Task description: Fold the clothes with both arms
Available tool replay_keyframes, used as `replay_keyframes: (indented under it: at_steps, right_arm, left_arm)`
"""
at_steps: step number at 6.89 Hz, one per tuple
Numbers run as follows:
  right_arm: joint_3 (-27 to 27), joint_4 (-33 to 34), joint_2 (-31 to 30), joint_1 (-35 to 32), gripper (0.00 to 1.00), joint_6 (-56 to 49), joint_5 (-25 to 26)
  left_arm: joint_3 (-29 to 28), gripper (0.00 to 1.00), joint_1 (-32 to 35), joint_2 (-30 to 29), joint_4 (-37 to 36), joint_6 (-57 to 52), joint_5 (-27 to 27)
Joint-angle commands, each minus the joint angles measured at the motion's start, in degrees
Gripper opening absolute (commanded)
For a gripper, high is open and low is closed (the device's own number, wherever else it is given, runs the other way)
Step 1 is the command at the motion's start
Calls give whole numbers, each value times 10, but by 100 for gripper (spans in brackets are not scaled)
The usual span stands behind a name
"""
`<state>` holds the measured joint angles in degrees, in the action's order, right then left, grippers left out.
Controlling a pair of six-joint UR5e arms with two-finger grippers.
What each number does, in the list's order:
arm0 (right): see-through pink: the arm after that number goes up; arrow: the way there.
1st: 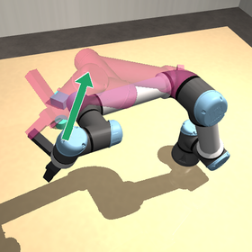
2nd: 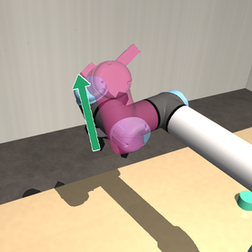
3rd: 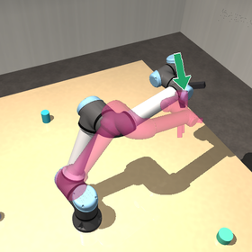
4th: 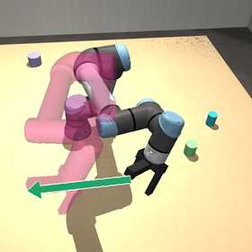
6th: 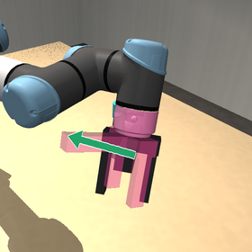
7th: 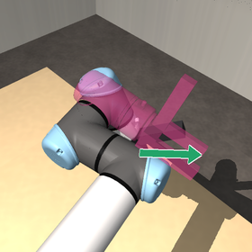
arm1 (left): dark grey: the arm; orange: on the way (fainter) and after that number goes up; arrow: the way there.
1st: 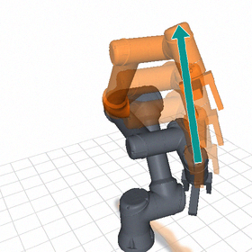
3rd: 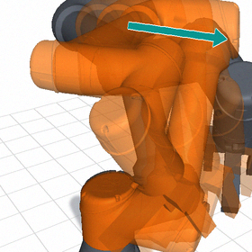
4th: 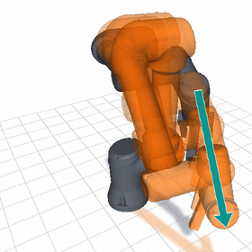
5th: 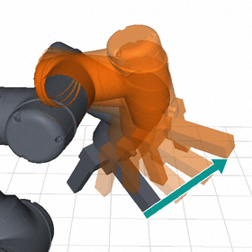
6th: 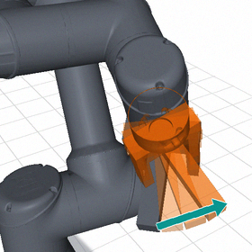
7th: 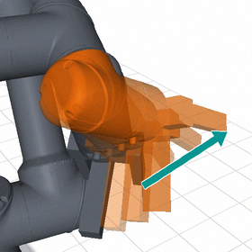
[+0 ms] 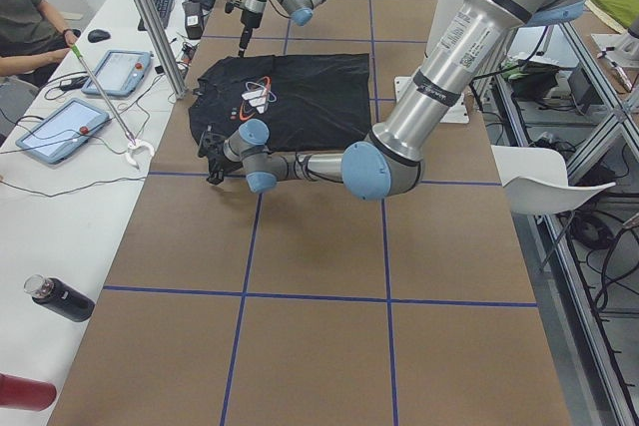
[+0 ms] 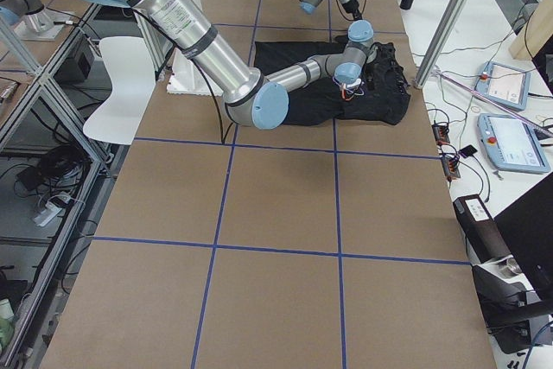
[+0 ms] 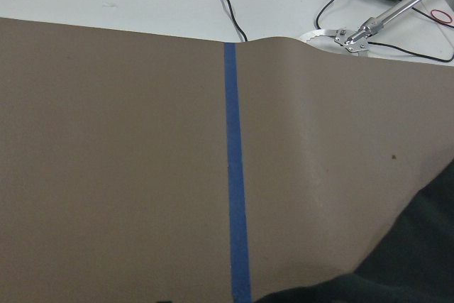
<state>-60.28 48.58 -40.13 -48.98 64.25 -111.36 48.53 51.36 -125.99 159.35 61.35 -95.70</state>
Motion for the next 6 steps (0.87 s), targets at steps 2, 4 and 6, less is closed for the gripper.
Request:
replay_keyframes:
  at_steps: [2,4,6]
  right_arm:
    - [0,0,0,-2,100,0,0]
    - [0,0,0,-2,100,0,0]
    - [0,0,0,-4,99,1,0]
  left_arm:
    - [-5,64,-2,-1,0,0,0]
    - [-5,53,-5,-1,-1,0,0]
    - [-5,36,-9,-1,0,0,0]
